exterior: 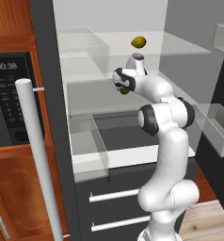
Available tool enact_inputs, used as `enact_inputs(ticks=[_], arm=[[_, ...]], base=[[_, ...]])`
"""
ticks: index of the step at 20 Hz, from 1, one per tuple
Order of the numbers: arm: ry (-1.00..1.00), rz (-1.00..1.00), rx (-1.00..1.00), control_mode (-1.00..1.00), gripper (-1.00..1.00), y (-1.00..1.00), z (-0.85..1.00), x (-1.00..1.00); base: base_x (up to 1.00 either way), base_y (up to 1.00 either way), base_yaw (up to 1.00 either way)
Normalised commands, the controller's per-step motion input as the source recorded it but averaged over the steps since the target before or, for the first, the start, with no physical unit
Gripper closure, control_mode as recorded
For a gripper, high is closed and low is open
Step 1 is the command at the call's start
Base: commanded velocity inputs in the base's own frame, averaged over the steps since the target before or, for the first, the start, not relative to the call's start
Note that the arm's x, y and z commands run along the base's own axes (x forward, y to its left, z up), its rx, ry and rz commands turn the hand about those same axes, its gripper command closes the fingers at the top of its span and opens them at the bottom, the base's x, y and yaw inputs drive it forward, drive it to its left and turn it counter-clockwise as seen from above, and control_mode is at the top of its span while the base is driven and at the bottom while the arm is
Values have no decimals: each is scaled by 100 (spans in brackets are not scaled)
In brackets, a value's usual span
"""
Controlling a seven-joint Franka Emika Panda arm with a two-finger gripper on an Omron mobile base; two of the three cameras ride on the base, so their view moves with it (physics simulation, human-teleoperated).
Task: Grab the lime and lemon from the fridge, place them in the blender, close the lid, and turn on the blender to create a marinade.
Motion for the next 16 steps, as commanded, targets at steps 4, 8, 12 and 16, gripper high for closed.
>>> enact_inputs(ticks=[4,8,12,16], arm=[[2,0,-2,-100,-100,3,-74,0],[5,0,-2,-100,-100,16,-76,0],[12,0,-1,-100,100,42,-94,-2],[8,0,0,-100,100,37,-85,-4]], base=[[0,0,0],[0,0,0],[0,0,0],[0,0,0]])
